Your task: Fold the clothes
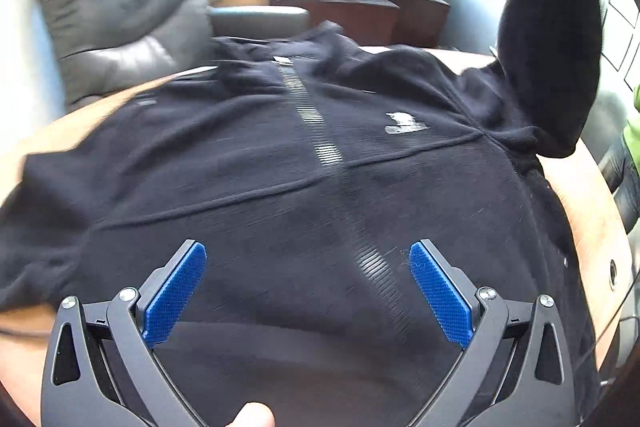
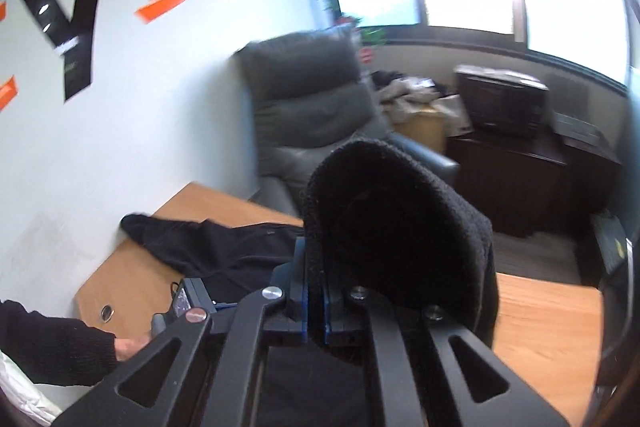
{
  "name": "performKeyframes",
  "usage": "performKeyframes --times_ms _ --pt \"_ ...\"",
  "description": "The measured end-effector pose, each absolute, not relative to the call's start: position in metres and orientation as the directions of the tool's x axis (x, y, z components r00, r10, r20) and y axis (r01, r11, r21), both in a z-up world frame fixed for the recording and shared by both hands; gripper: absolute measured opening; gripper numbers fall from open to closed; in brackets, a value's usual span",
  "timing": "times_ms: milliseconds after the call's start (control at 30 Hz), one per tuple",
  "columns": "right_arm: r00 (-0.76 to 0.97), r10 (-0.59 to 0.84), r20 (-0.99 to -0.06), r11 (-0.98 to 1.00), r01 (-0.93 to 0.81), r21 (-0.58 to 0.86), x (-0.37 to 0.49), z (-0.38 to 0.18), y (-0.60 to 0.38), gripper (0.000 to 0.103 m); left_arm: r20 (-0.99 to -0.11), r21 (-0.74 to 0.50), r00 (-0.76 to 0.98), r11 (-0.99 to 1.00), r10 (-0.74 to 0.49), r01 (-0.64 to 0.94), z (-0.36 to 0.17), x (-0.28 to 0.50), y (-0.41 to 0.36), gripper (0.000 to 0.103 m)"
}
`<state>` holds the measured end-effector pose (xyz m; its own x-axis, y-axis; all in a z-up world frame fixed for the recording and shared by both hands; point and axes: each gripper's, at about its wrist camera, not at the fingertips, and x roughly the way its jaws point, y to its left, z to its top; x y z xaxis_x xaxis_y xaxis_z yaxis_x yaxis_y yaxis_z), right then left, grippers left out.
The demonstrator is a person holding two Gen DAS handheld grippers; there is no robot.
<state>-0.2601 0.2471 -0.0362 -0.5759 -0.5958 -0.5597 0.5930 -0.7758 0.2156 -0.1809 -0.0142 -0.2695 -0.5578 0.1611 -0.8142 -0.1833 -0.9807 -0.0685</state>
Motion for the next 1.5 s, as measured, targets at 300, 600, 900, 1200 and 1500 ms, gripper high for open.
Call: performKeyframes --times_ms 300,600,900,1200,1500 --pt "-0.329 -0.665 -0.67 -0.642 0.711 0.288 -0.321 -0.162 0.022 0.004 -0.746 -0.118 -0.654 -0.992 0.124 -0.054 -0.215 -0.098 -0.141 0.103" --pt "-0.285 -0.605 -0.744 -0.649 0.718 0.253 -0.319 -0.258 -0.062 0.007 -0.758 -0.154 -0.64 -0.988 0.129 -0.017 -0.239 -0.09 -0.169 0.103" --pt "-0.452 -0.648 -0.613 -0.664 0.729 0.164 -0.258 -0.191 0.046 0.093 -0.61 -0.23 -0.722 -0.945 0.327 -0.233 -0.195 -0.136 -0.119 0.103" --pt "-0.544 -0.292 -0.787 -0.709 0.675 -0.203 -0.235 -0.239 0.213 0.095 -0.598 -0.263 -0.669 -0.896 0.442 -0.356 -0.22 -0.236 -0.059 0.103" --pt "-0.609 -0.157 -0.777 -0.866 0.463 -0.187 -0.229 -0.256 0.296 0.022 -0.784 -0.278 -0.53 -0.946 0.323 -0.165 -0.319 -0.248 -0.089 0.103"
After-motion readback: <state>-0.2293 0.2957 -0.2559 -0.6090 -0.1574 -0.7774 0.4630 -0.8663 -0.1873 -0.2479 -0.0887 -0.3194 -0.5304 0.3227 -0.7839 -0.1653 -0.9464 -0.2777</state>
